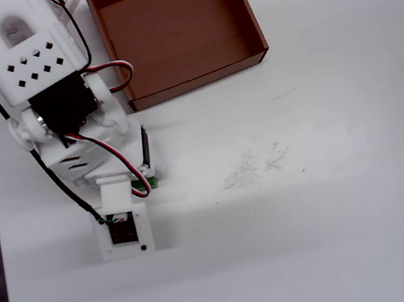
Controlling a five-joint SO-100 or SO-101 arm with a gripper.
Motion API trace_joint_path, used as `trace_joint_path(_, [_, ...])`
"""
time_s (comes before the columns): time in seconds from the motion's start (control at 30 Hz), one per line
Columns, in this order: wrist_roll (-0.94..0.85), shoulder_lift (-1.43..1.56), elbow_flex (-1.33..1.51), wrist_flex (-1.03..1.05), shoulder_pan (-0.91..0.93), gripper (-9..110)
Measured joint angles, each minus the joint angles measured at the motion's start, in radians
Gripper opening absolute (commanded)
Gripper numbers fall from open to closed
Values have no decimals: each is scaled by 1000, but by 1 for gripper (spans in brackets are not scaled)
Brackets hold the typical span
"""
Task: Grasp a green cube and put it in a box.
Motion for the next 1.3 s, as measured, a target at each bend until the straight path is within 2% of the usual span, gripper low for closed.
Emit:
trace_joint_path(0.47, [0,0,0,17,-2,14])
trace_joint_path(0.73, [0,61,-38,193,-2,14])
trace_joint_path(0.8, [0,132,-95,333,-2,14])
trace_joint_path(0.9, [0,183,-127,408,-12,14])
trace_joint_path(1.13, [0,402,-146,571,-124,14])
trace_joint_path(1.3, [8,563,-106,618,-278,15])
